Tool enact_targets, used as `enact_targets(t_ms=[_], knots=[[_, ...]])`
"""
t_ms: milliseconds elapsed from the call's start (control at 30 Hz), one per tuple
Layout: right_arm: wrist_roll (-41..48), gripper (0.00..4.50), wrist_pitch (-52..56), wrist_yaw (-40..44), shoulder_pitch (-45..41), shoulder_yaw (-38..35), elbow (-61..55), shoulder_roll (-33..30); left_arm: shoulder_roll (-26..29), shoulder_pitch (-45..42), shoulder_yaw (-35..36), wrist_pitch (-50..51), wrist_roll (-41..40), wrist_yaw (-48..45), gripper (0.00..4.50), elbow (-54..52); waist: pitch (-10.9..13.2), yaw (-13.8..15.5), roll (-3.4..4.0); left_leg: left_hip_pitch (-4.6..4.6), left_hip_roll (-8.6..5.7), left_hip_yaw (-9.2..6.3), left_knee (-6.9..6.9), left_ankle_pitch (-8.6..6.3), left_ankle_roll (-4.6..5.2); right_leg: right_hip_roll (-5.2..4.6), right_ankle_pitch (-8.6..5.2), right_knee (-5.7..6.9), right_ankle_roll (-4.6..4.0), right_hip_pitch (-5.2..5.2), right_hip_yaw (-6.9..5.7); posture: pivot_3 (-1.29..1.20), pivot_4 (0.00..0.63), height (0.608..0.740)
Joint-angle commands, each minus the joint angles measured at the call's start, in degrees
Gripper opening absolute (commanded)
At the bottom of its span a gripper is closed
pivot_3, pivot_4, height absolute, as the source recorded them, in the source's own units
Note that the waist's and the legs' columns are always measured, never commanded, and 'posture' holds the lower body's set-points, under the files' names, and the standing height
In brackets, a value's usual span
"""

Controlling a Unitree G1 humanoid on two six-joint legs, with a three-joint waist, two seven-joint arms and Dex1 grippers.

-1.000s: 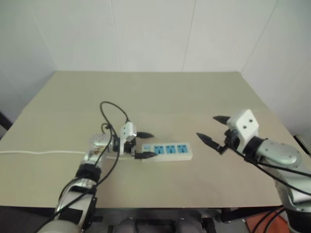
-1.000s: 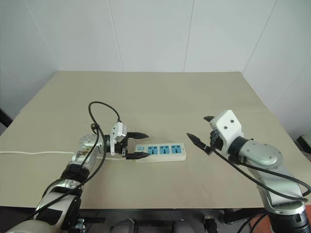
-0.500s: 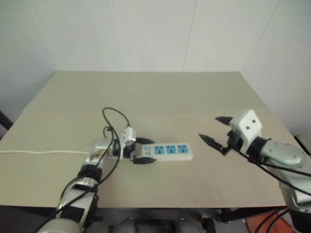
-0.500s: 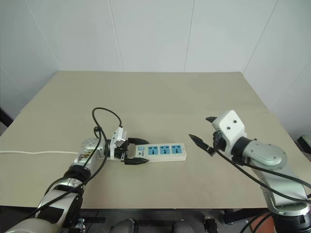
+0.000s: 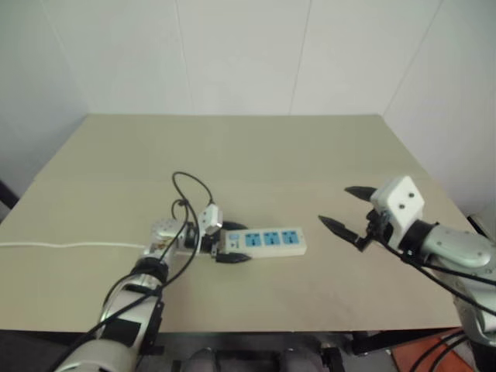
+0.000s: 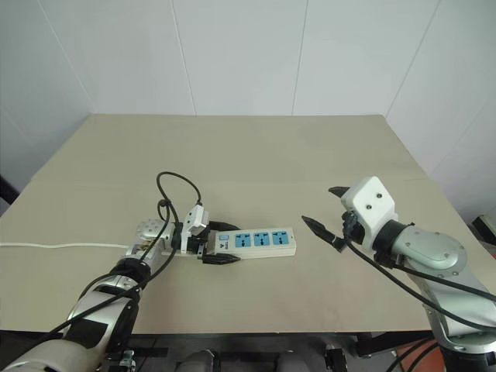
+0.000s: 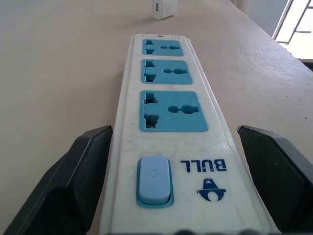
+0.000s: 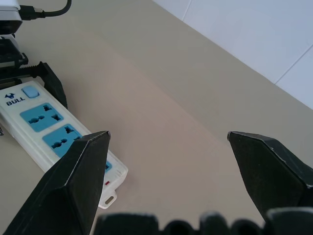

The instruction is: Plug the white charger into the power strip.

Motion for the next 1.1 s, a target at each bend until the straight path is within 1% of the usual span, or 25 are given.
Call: enact_targets(t_ms=[33, 200, 400, 567, 800, 900, 967, 1100], knots=[[0.50, 4.50, 0.01, -0.67, 0.08, -2.05, -2.01, -0.44, 1.47, -0.35, -0.13, -0.30, 0.69, -1.27, 4.46, 0.84, 0.00, -0.13, 0.00, 0.00, 0.00, 0.00, 0.00, 0.00, 0.00, 0.00, 0.00, 0.00, 0.00, 0.00, 0.00, 0.00, 0.150, 0.740], [0.43, 4.50, -0.40, -1.15, -0.09, -1.32, -1.70, -0.04, 2.15, -1.02, 0.19, -0.26, 0.73, -1.16, 4.46, 1.10, 0.00, -0.03, 0.00, -0.02, 0.01, 0.00, 0.00, 0.00, 0.00, 0.01, 0.00, 0.00, 0.00, -0.02, 0.00, 0.00, 0.150, 0.740], [0.43, 4.50, -0.58, -1.08, -0.64, -1.07, -1.22, -0.02, 1.63, -0.50, 0.01, -0.11, 0.76, -0.84, 4.46, 0.85, 0.00, 0.04, 0.00, -0.03, 0.01, 0.00, 0.00, 0.00, 0.00, 0.00, 0.00, -0.01, 0.00, -0.02, 0.00, 0.00, 0.150, 0.740], [0.61, 4.50, -0.27, -0.85, -0.09, -1.64, -1.77, -0.43, 0.08, -0.17, -0.15, 0.39, 0.88, 0.00, 4.46, 1.88, 0.00, 0.22, 0.00, -0.03, 0.00, 0.00, 0.00, 0.00, 0.00, 0.00, 0.00, -0.01, 0.00, -0.01, -0.01, 0.00, 0.150, 0.740], [0.97, 4.50, 0.10, -0.52, 0.12, -2.50, -2.18, -1.13, -1.60, -0.08, -0.41, 1.06, 0.73, -1.66, 4.46, 2.10, -0.01, 0.64, 0.01, -0.03, -0.02, 0.00, 0.02, 0.00, 0.00, -0.03, -0.01, -0.02, 0.02, 0.01, -0.01, 0.00, 0.150, 0.740], [1.09, 4.50, 0.08, -0.50, 0.04, -2.56, -2.12, -1.25, -1.80, -0.05, -0.66, 0.96, 0.91, -2.65, 3.93, 2.02, -0.01, 0.66, 0.02, -0.03, -0.03, 0.00, 0.02, 0.00, 0.00, -0.03, -0.01, -0.02, 0.02, 0.01, -0.01, 0.00, 0.150, 0.740], [1.11, 4.50, 0.02, -0.58, -0.11, -2.36, -2.02, -1.23, -1.80, -0.05, -0.68, 0.93, 0.97, -3.08, 3.35, 1.88, -0.01, 0.67, 0.02, -0.04, -0.03, 0.00, 0.02, 0.00, 0.00, -0.03, -0.01, -0.03, 0.02, 0.01, -0.01, 0.00, 0.150, 0.740], [1.11, 4.50, -0.08, -0.74, -0.31, -1.97, -1.88, -1.12, -1.62, -0.07, -0.61, 1.09, 0.87, -3.75, 3.31, 1.34, -0.01, 0.63, 0.02, -0.03, -0.02, 0.00, 0.02, 0.00, 0.00, -0.03, -0.01, -0.02, 0.02, 0.01, -0.01, 0.00, 0.150, 0.740]])
